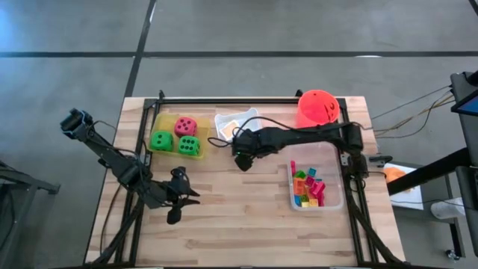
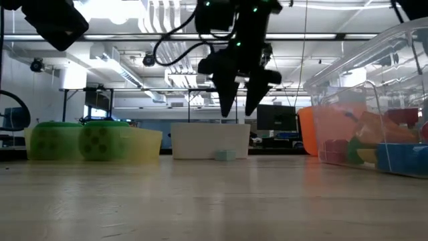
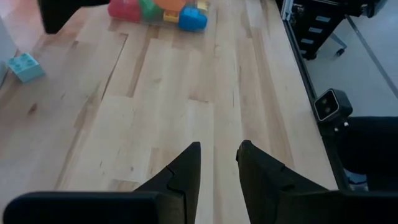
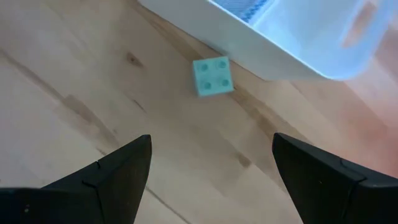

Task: Pick & Place Toys
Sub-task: Put the light blue game piece into the transparent bin

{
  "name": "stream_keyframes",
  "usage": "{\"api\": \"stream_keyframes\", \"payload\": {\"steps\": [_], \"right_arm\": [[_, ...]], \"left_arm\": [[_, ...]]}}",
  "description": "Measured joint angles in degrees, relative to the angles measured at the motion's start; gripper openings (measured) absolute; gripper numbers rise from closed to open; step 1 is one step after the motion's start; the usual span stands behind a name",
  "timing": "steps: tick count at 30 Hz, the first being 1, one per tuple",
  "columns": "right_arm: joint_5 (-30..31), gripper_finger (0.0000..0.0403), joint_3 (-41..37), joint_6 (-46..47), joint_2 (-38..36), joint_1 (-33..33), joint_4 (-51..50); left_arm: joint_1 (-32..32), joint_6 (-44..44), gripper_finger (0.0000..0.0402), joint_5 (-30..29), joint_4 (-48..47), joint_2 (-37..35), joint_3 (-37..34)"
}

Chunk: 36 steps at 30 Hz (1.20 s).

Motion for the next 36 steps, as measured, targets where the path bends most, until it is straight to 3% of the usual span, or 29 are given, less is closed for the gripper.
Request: {"api": "stream_keyframes", "payload": {"steps": [14,19,36], "right_arm": [[-3.52,0.0329,6.30,-6.00,10.25,-4.38,2.23],[-6.40,0.0329,4.14,-7.51,10.22,-6.13,6.16],[-7.89,0.0329,-2.89,-9.58,9.97,-9.41,15.80]], "left_arm": [[-0.02,-2.52,0.0102,0.38,-1.64,0.00,-0.30],[-0.02,-2.60,0.0102,0.55,-1.70,0.00,-0.31],[-0.02,-2.86,0.0102,0.55,-1.72,0.00,-0.31]]}}
